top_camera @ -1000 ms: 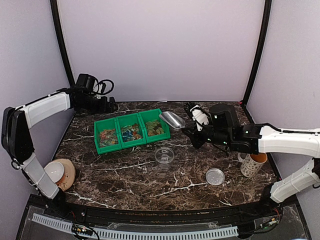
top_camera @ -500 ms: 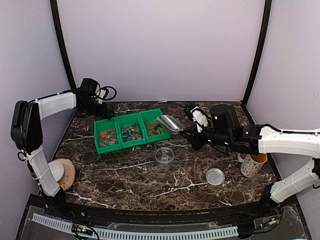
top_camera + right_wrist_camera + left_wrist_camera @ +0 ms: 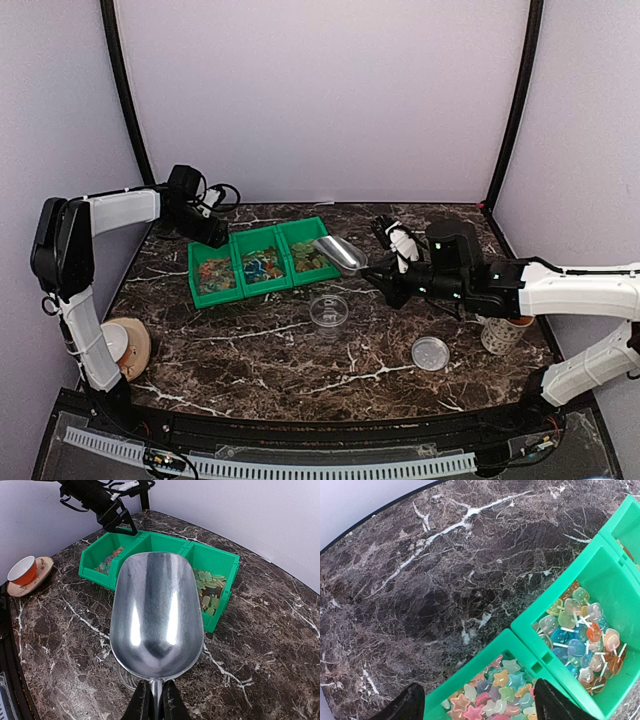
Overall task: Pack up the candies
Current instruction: Pick up the plate from the center of the board.
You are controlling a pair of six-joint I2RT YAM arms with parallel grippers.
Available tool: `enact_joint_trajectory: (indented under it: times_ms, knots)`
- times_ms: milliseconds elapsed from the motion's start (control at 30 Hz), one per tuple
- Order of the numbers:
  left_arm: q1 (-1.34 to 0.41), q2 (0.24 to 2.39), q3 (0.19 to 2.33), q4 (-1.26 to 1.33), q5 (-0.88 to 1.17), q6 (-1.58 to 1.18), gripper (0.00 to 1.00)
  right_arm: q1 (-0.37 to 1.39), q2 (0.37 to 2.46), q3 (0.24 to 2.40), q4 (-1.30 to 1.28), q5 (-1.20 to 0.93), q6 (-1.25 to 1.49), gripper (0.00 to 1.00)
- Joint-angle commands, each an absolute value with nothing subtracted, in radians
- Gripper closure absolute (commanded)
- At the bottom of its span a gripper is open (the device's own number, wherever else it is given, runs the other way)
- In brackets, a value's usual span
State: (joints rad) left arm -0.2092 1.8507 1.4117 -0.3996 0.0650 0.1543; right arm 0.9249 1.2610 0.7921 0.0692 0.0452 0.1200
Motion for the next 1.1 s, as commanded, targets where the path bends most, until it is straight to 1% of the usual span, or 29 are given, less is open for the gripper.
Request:
enact_joint_trajectory:
  times_ms: [0, 67, 167, 400, 633, 833, 1067]
  knots:
    - [-0.203, 1.895, 1.404, -0.405, 0.073, 0.16, 0.23, 0.917, 1.226, 0.77, 0.164, 0.021, 0.137, 1.0]
    - [-0.204, 1.912, 1.407, -0.406, 0.068, 0.156, 0.25, 0.918, 1.224, 0.767, 0.169, 0.02, 0.138, 1.0]
    - [-0.203, 1.921, 1.407, -0.405, 0.072, 0.152, 0.3, 0.917, 1.221, 0.759, 0.179, 0.014, 0.134, 1.0]
    - [-0.205, 1.94, 1.403, -0.416, 0.107, 0.127, 0.51, 0.917, 1.222, 0.753, 0.189, 0.002, 0.131, 1.0]
    - [-0.224, 1.942, 1.432, -0.491, 0.123, 0.041, 0.56, 0.917, 1.216, 0.746, 0.196, 0.003, 0.129, 1.0]
    - [-0.257, 1.91, 1.422, -0.54, 0.08, -0.094, 0.56, 0.917, 1.205, 0.74, 0.203, 0.008, 0.128, 1.0]
    - [-0.304, 1.869, 1.373, -0.6, -0.001, -0.175, 0.56, 0.917, 1.209, 0.737, 0.209, 0.009, 0.124, 1.0]
